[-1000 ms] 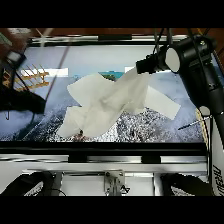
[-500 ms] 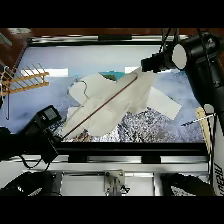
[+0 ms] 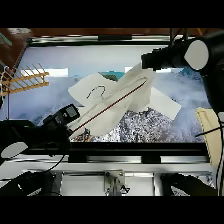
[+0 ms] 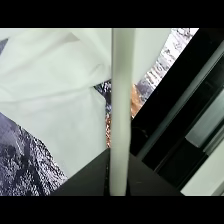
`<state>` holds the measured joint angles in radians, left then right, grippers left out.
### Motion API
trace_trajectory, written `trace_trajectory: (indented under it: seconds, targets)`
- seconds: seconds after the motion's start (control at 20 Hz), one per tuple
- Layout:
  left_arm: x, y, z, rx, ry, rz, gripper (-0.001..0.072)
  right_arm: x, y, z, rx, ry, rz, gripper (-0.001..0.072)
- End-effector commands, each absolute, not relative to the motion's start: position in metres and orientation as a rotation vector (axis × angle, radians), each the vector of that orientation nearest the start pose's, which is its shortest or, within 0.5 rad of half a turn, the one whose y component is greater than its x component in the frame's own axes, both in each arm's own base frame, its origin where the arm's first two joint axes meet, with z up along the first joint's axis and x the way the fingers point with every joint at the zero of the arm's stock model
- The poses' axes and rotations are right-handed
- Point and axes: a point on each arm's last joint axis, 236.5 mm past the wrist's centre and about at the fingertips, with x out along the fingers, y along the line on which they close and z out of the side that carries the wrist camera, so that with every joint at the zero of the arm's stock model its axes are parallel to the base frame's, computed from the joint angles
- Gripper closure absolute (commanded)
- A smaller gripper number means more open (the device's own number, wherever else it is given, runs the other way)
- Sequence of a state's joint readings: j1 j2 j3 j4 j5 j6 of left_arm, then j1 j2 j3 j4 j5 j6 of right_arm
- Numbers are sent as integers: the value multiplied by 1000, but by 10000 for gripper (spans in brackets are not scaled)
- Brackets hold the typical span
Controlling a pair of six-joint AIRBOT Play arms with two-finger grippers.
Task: Fold the shirts.
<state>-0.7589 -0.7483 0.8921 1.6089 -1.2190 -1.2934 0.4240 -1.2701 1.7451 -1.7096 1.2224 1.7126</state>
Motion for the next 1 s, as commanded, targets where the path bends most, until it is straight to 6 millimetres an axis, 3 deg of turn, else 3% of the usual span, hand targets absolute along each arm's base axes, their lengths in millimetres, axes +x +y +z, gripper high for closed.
trace_trajectory:
  seconds: [0.0, 0.25, 0.35, 0.65, 0.75, 0.95]
  targets:
    - [227, -201, 73, 700, 886, -808, 664, 410, 173, 262, -130, 687, 309, 655]
    - [243, -218, 73, 683, 824, -813, 663, 383, 200, 282, -200, 626, 410, 655]
    - [250, -226, 74, 623, 810, -792, 663, 368, 215, 291, -214, 602, 457, 655]
    - [262, -244, 59, 409, 882, -709, 663, 333, 232, 318, -228, 530, 516, 655]
    - [255, -252, 53, 353, 923, -725, 664, 329, 233, 320, -231, 525, 514, 656]
    - [249, -255, 55, 263, 961, -701, 664, 341, 216, 324, -261, 500, 434, 656]
